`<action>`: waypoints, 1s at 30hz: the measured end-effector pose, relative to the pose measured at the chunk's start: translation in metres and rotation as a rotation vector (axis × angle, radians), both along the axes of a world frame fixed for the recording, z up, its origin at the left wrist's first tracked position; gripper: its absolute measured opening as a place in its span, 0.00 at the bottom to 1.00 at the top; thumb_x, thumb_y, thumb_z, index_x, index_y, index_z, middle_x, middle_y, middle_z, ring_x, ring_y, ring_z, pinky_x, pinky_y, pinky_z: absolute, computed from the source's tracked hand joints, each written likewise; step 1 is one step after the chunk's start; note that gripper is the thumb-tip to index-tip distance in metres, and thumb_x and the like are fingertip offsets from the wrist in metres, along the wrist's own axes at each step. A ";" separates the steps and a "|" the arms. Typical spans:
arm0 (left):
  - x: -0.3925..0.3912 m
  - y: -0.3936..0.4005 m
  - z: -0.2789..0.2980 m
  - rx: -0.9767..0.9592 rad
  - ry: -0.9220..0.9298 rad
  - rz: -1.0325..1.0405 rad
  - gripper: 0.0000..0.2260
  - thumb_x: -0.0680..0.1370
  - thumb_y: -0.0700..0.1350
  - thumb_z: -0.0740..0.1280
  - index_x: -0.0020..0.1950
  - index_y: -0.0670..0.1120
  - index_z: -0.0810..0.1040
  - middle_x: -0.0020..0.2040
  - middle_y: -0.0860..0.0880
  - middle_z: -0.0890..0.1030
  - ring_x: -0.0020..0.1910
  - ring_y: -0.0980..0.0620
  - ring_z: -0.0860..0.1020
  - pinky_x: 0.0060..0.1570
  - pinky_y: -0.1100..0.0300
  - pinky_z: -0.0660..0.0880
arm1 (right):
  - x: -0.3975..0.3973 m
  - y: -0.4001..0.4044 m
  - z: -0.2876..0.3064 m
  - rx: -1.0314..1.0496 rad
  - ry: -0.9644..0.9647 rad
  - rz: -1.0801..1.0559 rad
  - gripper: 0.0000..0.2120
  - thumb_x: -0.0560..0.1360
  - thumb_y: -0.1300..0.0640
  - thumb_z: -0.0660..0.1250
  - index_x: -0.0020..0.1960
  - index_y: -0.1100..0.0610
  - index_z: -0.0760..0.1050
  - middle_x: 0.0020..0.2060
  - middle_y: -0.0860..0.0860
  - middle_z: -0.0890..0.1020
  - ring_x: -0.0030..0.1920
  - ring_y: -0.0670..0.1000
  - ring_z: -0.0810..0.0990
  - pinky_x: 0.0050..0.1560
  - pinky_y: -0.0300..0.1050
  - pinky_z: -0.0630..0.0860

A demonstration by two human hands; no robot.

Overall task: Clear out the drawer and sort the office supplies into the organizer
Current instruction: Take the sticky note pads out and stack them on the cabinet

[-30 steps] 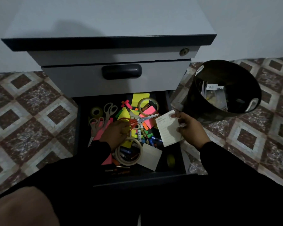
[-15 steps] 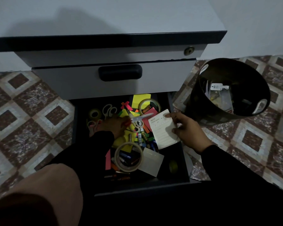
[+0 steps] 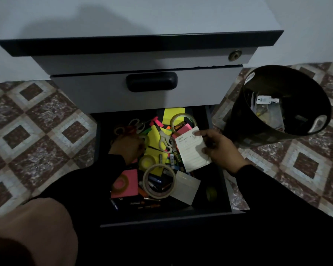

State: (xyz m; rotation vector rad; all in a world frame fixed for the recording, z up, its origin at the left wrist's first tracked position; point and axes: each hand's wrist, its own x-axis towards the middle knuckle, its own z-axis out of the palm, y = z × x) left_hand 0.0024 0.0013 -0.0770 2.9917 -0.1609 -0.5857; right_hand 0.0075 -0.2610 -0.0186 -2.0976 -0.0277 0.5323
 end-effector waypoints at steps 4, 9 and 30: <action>-0.010 -0.016 -0.009 0.031 0.124 0.011 0.15 0.78 0.52 0.61 0.65 0.58 0.73 0.66 0.50 0.73 0.63 0.45 0.72 0.58 0.49 0.71 | 0.000 0.003 -0.002 -0.012 0.007 0.027 0.23 0.72 0.75 0.62 0.62 0.56 0.74 0.54 0.52 0.75 0.53 0.49 0.73 0.52 0.43 0.74; -0.009 -0.030 -0.010 0.041 0.066 0.048 0.16 0.82 0.47 0.55 0.71 0.51 0.69 0.68 0.47 0.72 0.65 0.46 0.71 0.59 0.53 0.71 | 0.004 0.004 -0.008 0.034 0.007 0.038 0.23 0.71 0.75 0.64 0.56 0.51 0.74 0.56 0.62 0.77 0.57 0.61 0.76 0.58 0.58 0.74; -0.016 -0.038 -0.012 -0.554 0.246 0.614 0.20 0.78 0.49 0.65 0.68 0.42 0.71 0.66 0.43 0.73 0.62 0.43 0.73 0.63 0.54 0.69 | 0.007 0.006 -0.015 0.048 0.019 0.044 0.23 0.70 0.75 0.64 0.56 0.51 0.74 0.51 0.59 0.79 0.49 0.53 0.76 0.52 0.51 0.76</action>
